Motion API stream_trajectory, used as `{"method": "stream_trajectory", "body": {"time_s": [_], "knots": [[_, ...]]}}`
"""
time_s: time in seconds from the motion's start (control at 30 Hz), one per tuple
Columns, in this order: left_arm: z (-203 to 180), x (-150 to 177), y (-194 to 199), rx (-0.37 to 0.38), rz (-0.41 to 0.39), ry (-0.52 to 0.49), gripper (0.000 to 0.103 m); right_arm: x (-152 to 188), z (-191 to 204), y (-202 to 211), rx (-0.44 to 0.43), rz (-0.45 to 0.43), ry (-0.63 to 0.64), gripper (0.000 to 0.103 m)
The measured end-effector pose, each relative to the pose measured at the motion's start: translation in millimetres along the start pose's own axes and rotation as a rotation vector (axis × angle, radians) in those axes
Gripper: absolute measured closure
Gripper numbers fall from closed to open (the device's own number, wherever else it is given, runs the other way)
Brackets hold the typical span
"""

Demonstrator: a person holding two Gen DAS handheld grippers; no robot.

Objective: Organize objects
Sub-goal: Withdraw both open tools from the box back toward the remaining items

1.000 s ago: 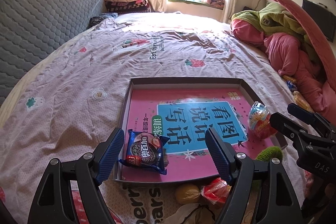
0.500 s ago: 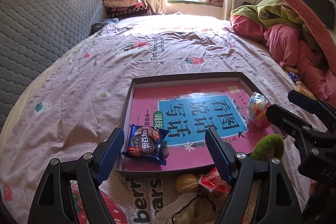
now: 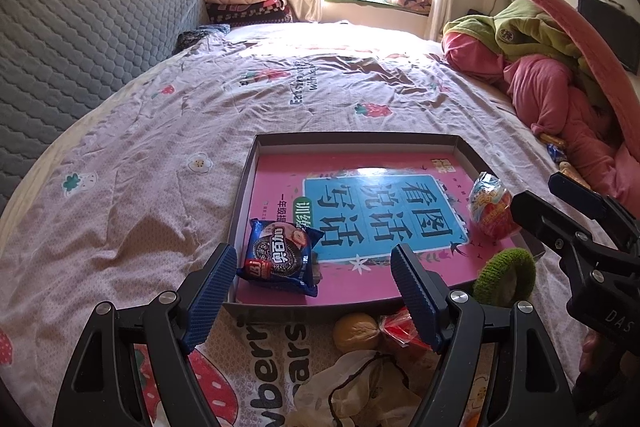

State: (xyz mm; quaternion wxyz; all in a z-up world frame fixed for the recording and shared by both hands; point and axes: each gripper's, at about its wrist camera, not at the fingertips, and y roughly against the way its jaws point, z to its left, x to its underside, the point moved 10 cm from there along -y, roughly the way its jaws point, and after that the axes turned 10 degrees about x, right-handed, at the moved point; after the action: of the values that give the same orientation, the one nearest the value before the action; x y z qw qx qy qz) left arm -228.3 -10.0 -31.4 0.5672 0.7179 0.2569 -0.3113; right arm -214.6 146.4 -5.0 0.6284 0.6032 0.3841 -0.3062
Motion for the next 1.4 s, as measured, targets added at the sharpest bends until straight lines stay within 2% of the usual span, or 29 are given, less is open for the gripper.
{"method": "stream_trajectory", "body": {"time_s": [0.17, 0.47, 0.63, 0.8, 1.1, 1.3, 1.4], "knots": [[-6.1, 3.5, 0.9, 0.004, -0.002, -0.014, 0.023, 3.6, -4.8, 1.3, 0.006, 0.001, -0.017, 0.024], [1.7, 14.5, 8.3, 0.003, 0.002, 0.025, 0.023, 12.3, -10.4, 9.5, 0.0, 0.0, -0.045, 0.024], [9.1, 24.3, 13.1, -0.003, 0.009, 0.045, 0.023, 15.1, -4.5, 14.7, -0.026, -0.004, -0.057, 0.024], [16.9, 33.5, 16.9, -0.004, 0.015, 0.066, 0.023, 16.9, 2.7, 22.9, -0.017, -0.031, -0.04, 0.024], [12.5, 47.3, 31.4, -0.032, -0.017, 0.006, 0.023, 32.0, 4.5, 41.6, -0.031, -0.04, -0.06, 0.024], [8.4, 65.8, 36.9, 0.037, -0.001, 0.058, 0.023, 45.9, 8.2, 56.8, -0.029, -0.043, -0.045, 0.024], [12.7, 72.0, 41.9, -0.005, -0.008, 0.049, 0.023, 53.0, 6.4, 64.0, -0.025, -0.042, -0.05, 0.024]]}}
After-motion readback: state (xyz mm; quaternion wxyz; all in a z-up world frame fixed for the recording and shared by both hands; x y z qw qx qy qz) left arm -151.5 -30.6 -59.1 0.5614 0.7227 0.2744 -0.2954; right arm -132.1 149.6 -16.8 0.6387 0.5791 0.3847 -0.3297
